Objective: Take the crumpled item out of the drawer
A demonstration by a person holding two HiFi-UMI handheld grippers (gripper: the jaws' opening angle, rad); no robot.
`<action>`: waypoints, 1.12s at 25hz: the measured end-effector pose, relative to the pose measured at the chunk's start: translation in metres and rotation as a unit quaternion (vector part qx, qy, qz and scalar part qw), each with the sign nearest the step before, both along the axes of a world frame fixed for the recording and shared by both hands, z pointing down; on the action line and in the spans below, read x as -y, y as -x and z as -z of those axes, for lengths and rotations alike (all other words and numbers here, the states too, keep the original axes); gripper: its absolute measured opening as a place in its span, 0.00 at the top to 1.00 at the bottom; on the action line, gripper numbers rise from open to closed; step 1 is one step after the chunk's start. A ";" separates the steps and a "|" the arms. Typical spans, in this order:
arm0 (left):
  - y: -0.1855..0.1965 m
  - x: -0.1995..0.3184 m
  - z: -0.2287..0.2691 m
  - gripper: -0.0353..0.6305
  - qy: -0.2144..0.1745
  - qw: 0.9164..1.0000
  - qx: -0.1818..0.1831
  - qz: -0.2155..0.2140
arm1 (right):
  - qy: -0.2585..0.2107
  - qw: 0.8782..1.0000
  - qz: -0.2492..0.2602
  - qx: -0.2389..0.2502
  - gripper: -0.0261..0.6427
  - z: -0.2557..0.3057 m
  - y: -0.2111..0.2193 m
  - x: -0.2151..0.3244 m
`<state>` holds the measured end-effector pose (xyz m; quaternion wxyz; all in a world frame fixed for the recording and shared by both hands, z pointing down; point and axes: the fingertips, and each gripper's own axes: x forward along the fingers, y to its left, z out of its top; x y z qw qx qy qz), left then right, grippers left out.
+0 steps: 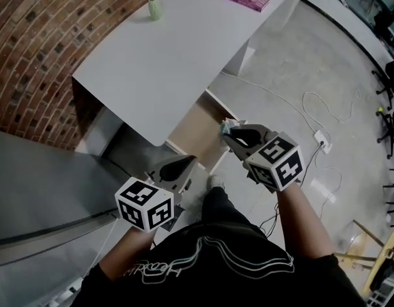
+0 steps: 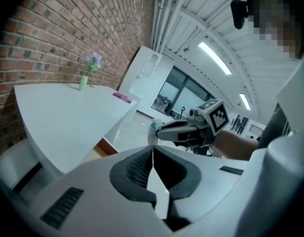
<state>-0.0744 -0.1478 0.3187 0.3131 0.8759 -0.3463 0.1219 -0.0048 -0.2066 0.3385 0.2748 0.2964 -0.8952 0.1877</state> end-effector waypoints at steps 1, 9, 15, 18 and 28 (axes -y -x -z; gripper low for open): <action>-0.002 -0.005 0.009 0.91 -0.007 1.000 0.000 -0.002 | -0.006 1.000 -0.004 0.017 0.86 0.013 -0.002 -0.008; -0.020 -0.043 0.069 0.91 -0.056 0.998 -0.002 -0.027 | -0.056 0.994 -0.012 0.093 0.86 0.075 -0.025 -0.075; -0.025 -0.061 0.099 0.91 -0.071 0.996 -0.010 -0.047 | -0.080 0.990 -0.006 0.117 0.86 0.109 -0.028 -0.104; -0.027 -0.066 0.111 0.91 -0.076 0.996 -0.022 -0.050 | -0.090 0.988 -0.004 0.123 0.86 0.124 -0.028 -0.113; -0.031 -0.064 0.124 0.91 -0.085 0.994 -0.028 -0.061 | -0.095 0.986 -0.004 0.135 0.86 0.132 -0.027 -0.118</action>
